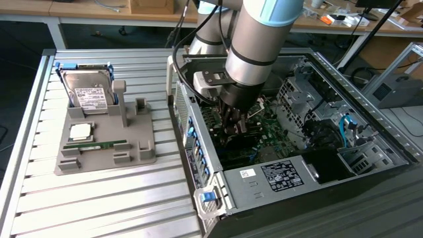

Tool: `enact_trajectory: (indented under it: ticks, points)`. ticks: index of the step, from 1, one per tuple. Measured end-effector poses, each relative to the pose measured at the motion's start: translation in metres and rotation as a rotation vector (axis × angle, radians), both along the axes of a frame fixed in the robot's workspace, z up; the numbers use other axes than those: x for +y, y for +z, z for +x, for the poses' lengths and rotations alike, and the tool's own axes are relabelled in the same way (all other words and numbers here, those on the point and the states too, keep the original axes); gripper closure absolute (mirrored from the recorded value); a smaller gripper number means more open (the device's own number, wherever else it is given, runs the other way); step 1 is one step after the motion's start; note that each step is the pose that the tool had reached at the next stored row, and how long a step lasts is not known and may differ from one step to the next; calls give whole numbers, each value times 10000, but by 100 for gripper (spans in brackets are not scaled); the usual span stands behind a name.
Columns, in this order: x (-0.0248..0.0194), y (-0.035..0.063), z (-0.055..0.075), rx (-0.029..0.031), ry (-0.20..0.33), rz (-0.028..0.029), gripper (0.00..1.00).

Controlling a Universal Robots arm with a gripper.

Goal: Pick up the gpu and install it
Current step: 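Press down on the gpu until it lock into place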

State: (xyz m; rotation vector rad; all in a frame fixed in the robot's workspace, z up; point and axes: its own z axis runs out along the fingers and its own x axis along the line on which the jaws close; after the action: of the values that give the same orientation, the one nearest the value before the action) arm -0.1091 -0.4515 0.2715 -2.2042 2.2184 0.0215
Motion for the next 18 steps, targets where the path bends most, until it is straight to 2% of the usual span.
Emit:
enact_trajectory:
  ticks: [11, 13, 18]
  points:
    - [-3, 5, 0, -4, 0, 7, 90]
    - [-1, 32, 1, -13, 0, 23, 90]
    - [-2, 125, 0, -3, 1, 4, 90]
